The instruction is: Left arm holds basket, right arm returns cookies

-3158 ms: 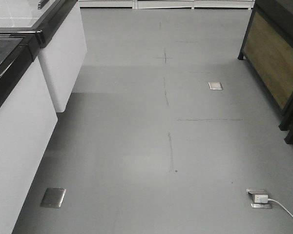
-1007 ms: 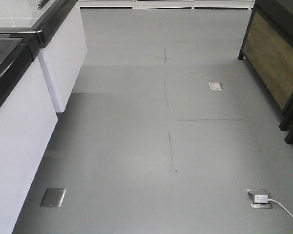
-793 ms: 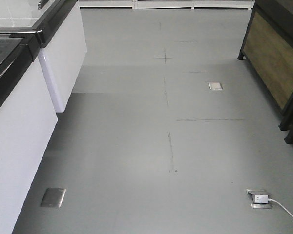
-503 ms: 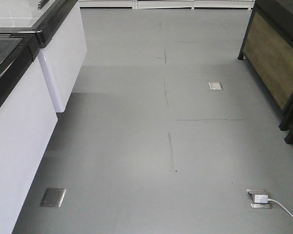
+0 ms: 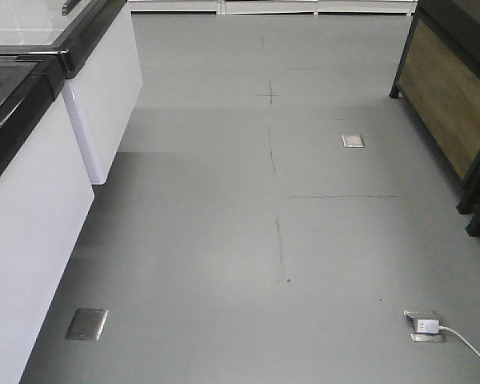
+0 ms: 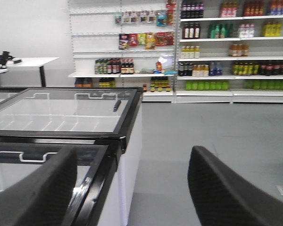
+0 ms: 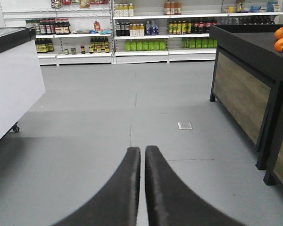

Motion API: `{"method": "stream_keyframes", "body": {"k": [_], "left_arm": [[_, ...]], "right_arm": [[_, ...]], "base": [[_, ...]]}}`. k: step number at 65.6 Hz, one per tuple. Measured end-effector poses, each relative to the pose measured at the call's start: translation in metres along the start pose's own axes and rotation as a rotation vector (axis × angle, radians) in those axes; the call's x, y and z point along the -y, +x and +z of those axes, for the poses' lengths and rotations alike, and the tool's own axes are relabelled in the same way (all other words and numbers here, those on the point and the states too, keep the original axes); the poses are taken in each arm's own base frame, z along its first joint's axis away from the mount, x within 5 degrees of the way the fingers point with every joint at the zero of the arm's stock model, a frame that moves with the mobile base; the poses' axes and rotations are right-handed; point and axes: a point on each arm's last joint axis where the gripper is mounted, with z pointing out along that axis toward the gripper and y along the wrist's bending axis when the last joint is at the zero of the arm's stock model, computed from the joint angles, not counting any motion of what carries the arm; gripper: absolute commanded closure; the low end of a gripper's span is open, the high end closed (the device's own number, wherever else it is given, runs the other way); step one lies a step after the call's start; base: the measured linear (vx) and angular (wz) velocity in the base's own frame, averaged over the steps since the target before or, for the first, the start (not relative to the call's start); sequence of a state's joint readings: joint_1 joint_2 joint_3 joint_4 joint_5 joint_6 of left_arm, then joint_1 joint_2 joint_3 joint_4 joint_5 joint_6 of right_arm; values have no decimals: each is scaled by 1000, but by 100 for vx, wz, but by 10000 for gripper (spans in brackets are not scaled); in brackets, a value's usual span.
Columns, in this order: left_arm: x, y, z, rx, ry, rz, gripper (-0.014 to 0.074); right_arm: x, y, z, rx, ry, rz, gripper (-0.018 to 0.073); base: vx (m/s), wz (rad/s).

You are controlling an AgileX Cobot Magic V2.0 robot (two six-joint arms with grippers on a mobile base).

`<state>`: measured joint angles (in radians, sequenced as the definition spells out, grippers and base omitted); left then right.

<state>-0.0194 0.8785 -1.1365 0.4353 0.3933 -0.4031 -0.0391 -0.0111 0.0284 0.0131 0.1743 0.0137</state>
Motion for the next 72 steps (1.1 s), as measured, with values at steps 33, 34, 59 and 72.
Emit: {"method": "stream_keyframes", "body": {"k": [33,34,59,72], "left_arm": [[22,16,19,-109,212,54,150],[22,15,19,-106,211,53,150],[6,13,23,-78,114,-2,150],[-20,14,25,-81,-22,-24,150]], "right_arm": [[0,0,0,0,0,0,566],[0,0,0,0,0,0,566],[0,0,0,0,0,0,566],[0,0,0,0,0,0,566]], "base": [[0,0],[0,0],[0,0],[0,0]]}}
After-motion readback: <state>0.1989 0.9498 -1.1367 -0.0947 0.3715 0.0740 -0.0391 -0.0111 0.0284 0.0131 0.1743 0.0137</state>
